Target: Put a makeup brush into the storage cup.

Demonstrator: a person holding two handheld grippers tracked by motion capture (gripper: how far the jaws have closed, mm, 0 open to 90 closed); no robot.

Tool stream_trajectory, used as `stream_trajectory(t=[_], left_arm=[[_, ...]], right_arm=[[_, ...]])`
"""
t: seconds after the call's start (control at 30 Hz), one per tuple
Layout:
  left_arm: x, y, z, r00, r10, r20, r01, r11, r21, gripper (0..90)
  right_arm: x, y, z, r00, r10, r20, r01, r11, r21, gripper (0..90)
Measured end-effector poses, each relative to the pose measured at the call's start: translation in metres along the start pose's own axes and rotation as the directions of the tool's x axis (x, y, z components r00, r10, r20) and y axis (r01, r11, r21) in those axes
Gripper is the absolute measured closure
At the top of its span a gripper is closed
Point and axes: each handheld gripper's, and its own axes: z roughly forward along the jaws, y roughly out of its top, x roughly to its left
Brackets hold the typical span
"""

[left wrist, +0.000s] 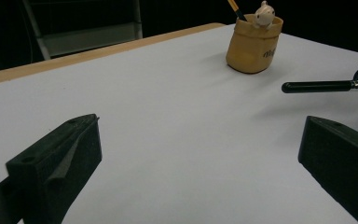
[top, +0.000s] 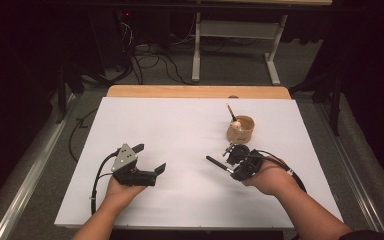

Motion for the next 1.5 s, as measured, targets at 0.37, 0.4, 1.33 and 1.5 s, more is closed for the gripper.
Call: stream_trajectory(t=[0.37, 0.4, 1.33, 1.5], left_arm=[[0.0, -0.002, 0.001, 0.9998, 0.013, -0.012, -0.013, 0.9999, 0.003, 0.0], [0.001, -0.002, 0.001, 0.9998, 0.014, -0.012, -0.014, 0.9999, 0.001, 0.0], [-0.003, -0.006, 0.008, 0.9937, 0.079, -0.079, -0.079, 0.9968, 0.012, 0.3], [-0.006, -0.007, 0.011, 0.9899, 0.114, -0.085, -0.112, 0.9933, 0.03, 1.0]], right_arm=[[0.0, 0.006, -0.001, 1.0, -0.005, -0.007, 0.005, 1.0, -0.007, 78.6], [0.0, 0.006, -0.001, 1.0, -0.003, -0.006, 0.003, 1.0, -0.011, 78.6], [0.004, 0.02, -0.006, 0.9996, -0.02, -0.021, 0.021, 1.0, 0.007, 78.5], [0.006, 0.025, -0.009, 0.9992, -0.032, -0.023, 0.032, 0.999, 0.002, 78.5]])
